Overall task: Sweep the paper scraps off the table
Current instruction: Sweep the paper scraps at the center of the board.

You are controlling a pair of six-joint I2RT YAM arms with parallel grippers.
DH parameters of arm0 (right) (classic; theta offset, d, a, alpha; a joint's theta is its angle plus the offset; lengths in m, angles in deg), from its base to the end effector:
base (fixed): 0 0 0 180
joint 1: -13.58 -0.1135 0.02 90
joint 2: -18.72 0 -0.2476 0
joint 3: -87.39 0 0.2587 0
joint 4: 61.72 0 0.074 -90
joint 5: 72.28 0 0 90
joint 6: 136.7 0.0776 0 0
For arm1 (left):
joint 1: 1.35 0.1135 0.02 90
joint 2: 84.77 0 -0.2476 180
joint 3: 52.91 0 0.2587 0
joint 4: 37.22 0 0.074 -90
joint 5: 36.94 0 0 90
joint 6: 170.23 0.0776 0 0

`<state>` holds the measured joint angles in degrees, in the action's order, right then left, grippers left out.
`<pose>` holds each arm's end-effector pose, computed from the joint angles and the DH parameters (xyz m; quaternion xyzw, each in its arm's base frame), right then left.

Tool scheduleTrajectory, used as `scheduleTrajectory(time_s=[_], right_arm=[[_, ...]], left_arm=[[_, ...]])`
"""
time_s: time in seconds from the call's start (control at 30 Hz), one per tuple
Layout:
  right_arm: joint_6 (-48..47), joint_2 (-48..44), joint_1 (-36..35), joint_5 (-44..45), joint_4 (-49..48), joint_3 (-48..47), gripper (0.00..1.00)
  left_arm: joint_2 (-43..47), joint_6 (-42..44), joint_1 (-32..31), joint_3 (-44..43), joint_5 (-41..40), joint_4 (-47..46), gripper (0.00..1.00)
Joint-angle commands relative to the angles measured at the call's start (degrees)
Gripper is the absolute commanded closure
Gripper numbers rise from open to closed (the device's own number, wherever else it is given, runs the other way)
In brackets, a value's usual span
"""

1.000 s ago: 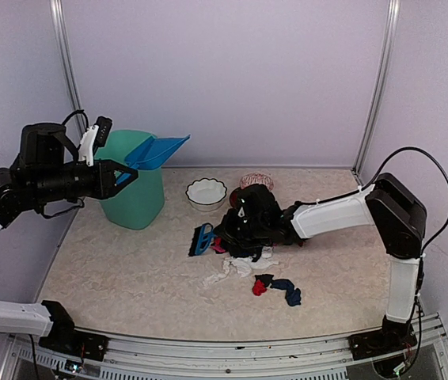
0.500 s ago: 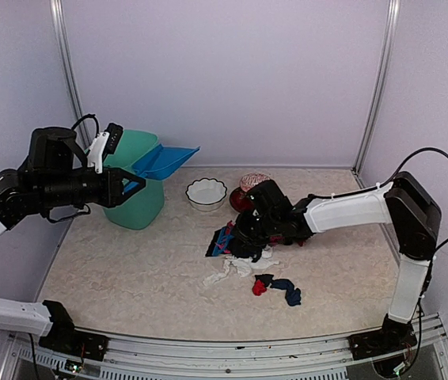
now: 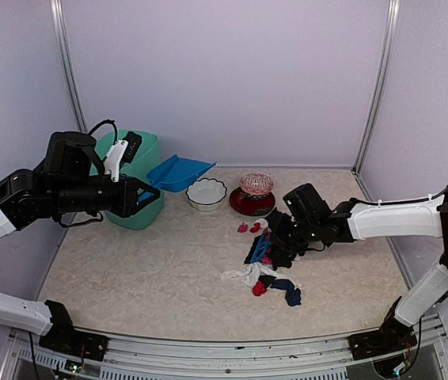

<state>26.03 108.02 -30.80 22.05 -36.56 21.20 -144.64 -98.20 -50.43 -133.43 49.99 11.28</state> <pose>0.2583 0.2446 0.1466 0.2417 0.9020 0.2852 0.2158 0.1811 -0.2026 0.3481 0.2163 0.8285 -0.2658 0.4428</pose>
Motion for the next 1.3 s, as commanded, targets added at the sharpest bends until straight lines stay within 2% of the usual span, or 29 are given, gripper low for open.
scheduleTrajectory(time_s=[0.0, 0.17, 0.3, 0.53, 0.73, 0.93, 1.27], right_arm=[[-6.3, -5.1, 0.7, 1.0, 2.7, 0.5, 1.0], [-14.7, -9.3, -0.1, -5.2, -0.9, -1.0, 1.0], [-18.7, -9.1, -2.2, -10.3, -1.9, -3.4, 1.0], [-23.9, 0.0, -7.8, -16.7, -1.4, -8.0, 1.0], [-25.4, 7.0, -9.7, -19.6, -3.6, -8.3, 1.0], [-25.9, 9.0, -9.6, -14.0, 1.8, -7.7, 1.0], [-24.8, 2.9, -8.0, -3.7, 8.8, -3.7, 1.0]], left_arm=[[-1.3, -0.7, -1.4, -1.1, -2.1, -2.5, 1.0], [-2.8, -1.9, -2.5, -1.1, -5.1, -2.8, 1.0], [-3.2, -2.5, -3.4, -1.3, -6.4, -3.0, 1.0], [-4.0, -2.8, -5.2, -1.6, -9.0, -1.7, 1.0], [-3.9, -5.3, -6.8, -0.6, -10.2, -1.0, 1.0], [-3.7, -6.4, -7.8, -0.1, -10.9, -1.0, 1.0], [-4.3, -6.8, -8.0, 0.7, -10.8, -1.7, 1.0]])
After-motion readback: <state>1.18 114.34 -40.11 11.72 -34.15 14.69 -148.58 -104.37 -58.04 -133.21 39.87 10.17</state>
